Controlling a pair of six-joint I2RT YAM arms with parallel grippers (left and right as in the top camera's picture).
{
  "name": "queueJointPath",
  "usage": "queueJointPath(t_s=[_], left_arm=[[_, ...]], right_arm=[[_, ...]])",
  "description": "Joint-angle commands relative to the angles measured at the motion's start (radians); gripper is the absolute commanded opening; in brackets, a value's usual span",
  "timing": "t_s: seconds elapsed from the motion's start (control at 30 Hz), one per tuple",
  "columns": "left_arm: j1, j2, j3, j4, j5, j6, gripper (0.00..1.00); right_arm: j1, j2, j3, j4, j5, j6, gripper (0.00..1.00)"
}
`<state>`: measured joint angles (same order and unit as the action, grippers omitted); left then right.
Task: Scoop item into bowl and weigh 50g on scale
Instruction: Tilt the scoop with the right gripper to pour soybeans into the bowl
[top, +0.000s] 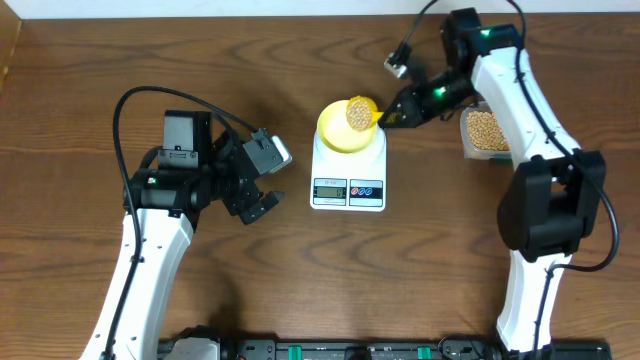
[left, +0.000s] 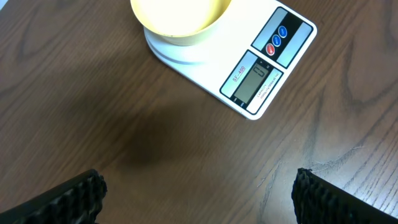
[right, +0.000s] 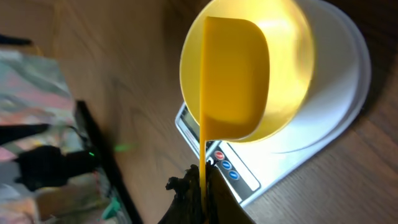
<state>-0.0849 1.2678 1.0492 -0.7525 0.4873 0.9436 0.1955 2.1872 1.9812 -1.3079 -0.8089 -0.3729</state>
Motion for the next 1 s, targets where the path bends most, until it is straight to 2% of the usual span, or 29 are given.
queueJointPath(t_s=[0.0,0.27,0.7,0.97], left_arm=[[0.004,0.006,-0.009,-0.002,-0.006,0.01,0.98],[0.004,0.006,-0.009,-0.002,-0.006,0.01,0.98],[0.004,0.006,-0.009,-0.002,-0.006,0.009,0.97],[0.004,0.006,-0.009,-0.002,-0.006,0.01,0.98]], right_arm=[[0.027,0.01,0.018,0.013,0.057,-0.049,0.01],[0.066,0.01,0.039,0.038,0.164,-0.074,0.01],[0.133,0.01,0.172,0.04,0.399,-0.101,0.01],[0.159,0.009,0.184,0.035,0.444,-0.133,0.01]])
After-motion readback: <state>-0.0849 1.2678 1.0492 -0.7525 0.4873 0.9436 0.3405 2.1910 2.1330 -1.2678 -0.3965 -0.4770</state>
